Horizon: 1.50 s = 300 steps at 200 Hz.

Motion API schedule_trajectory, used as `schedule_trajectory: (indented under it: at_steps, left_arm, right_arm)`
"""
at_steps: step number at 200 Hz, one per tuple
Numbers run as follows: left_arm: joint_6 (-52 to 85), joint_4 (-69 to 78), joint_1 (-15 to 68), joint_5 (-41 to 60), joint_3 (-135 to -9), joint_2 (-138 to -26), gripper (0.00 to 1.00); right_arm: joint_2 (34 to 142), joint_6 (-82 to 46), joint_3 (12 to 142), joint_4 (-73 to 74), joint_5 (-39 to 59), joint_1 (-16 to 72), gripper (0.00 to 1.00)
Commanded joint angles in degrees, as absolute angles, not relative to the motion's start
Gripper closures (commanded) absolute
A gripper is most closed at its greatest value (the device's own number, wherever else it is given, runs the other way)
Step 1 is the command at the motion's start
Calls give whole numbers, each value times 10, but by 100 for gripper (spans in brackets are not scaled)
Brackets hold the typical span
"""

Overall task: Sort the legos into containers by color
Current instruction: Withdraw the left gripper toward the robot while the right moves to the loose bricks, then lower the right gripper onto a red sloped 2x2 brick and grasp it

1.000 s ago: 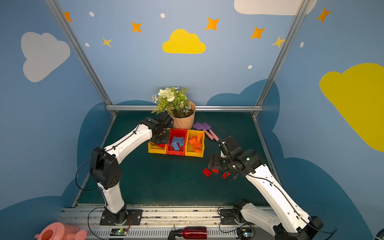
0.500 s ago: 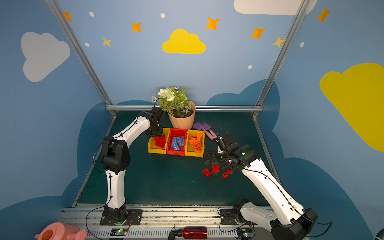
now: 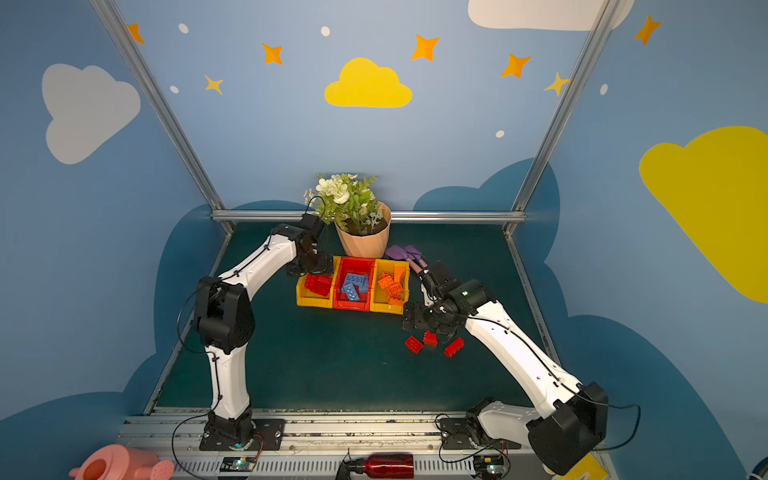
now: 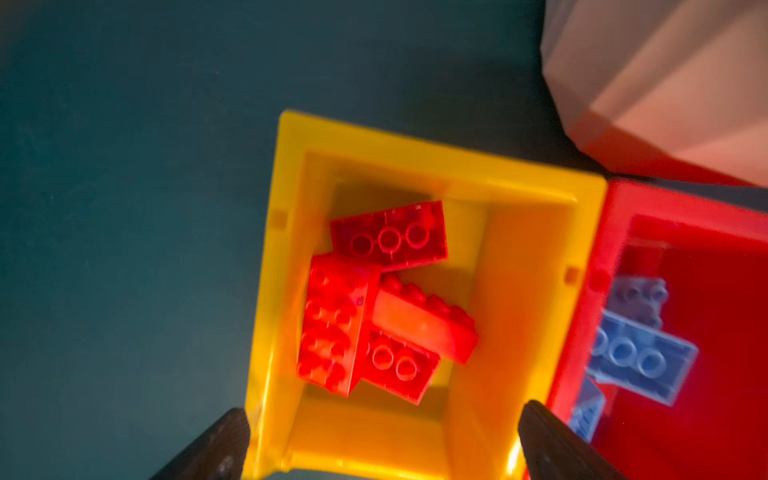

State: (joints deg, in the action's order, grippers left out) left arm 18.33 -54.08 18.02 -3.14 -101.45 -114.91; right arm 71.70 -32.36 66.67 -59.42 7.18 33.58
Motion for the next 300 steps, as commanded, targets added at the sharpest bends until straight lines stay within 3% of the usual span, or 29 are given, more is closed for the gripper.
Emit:
schedule_trajectory:
  at_steps: [1,91,154,240,300]
  left_arm:
    - [213,-511,182,-8,-953,-1068,0]
    - [279,-449,182,-12,-657,-780,0]
    - [344,-459,188,-1,-538,-640,0]
    - [364,-483,202,3,-504,-583,0]
    - [346,-493,203,13,-511,-591,0]
  right_arm:
    - [727,-305,654,-574,100,339,3]
    - [746,-301,608,-547,121,356,3]
    - [758,-346,551,-494,127,366,3]
    - [781,-549,460,-355,64,368,3]
    - [836,-604,460,-305,35,368,3]
